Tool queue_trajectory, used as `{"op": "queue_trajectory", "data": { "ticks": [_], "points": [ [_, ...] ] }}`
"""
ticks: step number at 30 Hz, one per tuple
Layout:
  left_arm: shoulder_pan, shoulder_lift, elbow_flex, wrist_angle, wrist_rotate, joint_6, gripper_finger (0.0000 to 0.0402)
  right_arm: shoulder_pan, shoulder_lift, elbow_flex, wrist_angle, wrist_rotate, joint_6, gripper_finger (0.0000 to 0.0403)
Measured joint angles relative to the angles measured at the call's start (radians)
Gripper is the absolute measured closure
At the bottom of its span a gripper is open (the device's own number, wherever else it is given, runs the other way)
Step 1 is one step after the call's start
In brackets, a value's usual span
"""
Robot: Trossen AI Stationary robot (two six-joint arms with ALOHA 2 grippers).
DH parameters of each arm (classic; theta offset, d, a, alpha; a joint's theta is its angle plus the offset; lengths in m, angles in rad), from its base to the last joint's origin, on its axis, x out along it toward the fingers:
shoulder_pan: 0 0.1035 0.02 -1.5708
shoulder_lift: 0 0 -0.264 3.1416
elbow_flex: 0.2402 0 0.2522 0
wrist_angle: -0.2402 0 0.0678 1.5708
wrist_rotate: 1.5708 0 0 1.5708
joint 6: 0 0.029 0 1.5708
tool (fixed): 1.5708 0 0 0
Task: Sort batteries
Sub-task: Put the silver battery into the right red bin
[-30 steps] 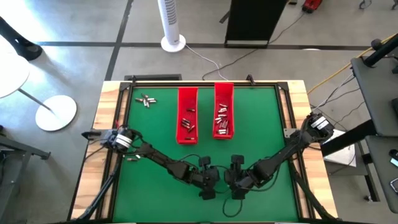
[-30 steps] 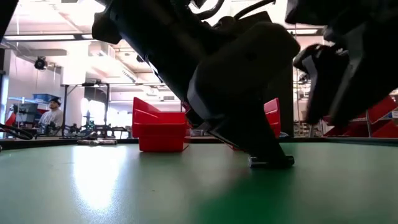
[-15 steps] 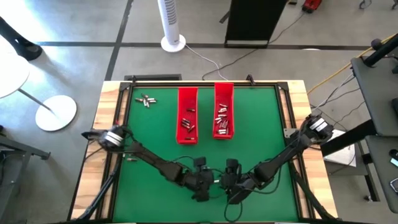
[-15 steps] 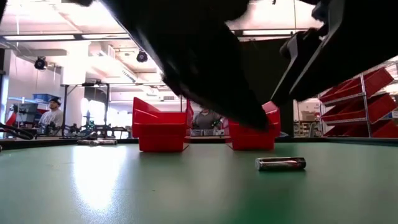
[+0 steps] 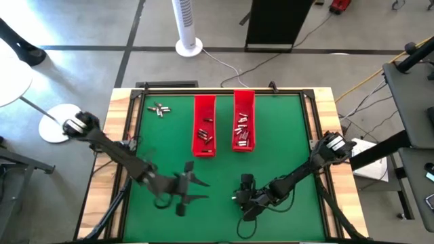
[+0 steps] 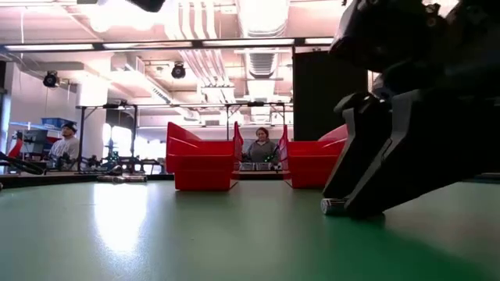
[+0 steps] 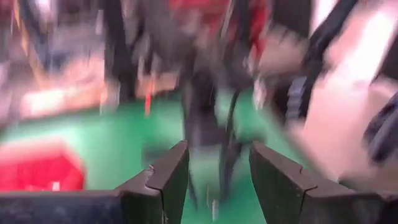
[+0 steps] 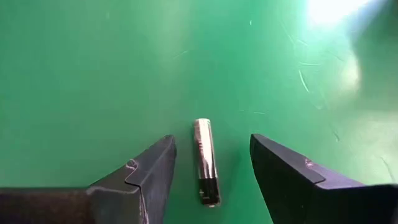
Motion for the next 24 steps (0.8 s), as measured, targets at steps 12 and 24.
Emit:
{"op": "queue_trajectory", "data": {
  "ticks": [12,24],
  "points": [
    [0.015,-0.305,-0.158,0.156,-0.149,0.189,0.0251,-0.045,-0.006,-0.002,-0.018,-0.141,0.076,0.0328],
    [0.016,-0.318,-0.163,0.106,-0.280,0.195,0.0251,-0.051,-0.006,0.035,-0.102,-0.137,0.130,0.0384]
  ]
}}
